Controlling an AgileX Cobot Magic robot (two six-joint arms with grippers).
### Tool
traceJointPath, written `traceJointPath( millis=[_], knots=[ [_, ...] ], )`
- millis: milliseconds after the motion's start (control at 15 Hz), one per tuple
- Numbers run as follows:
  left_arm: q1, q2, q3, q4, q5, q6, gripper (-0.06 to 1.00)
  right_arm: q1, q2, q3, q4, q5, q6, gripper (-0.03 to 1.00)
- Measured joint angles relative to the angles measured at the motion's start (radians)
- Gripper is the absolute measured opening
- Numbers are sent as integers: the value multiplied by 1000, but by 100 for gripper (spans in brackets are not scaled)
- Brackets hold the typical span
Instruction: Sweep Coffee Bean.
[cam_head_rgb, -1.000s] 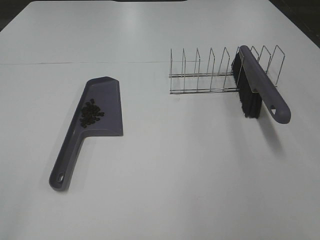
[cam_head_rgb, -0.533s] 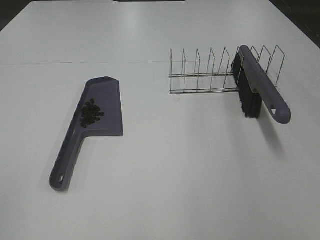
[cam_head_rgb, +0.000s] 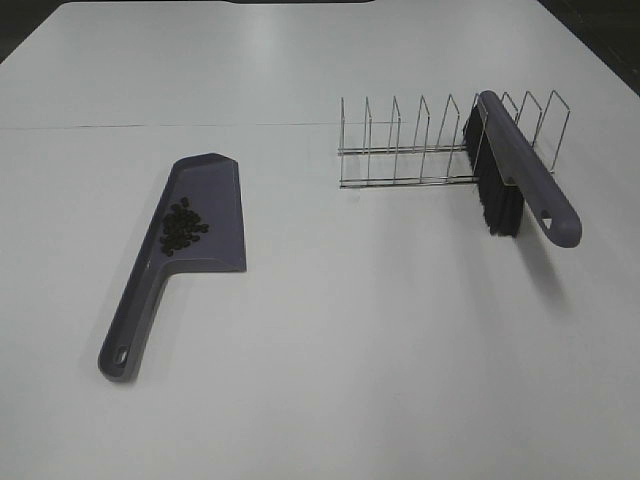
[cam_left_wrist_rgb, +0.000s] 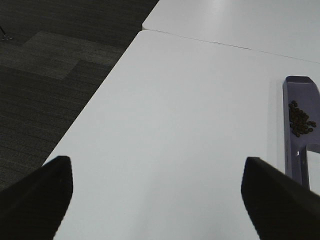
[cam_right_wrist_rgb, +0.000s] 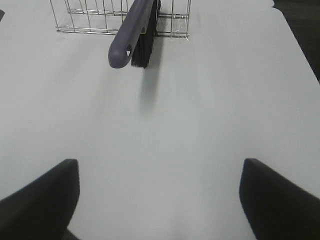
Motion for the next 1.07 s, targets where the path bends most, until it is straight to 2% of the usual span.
traceJointPath(
  millis=[1067],
  knots=[
    [0,0,0,-4,0,0,84,0,0,0,0,0,0,76]
  ],
)
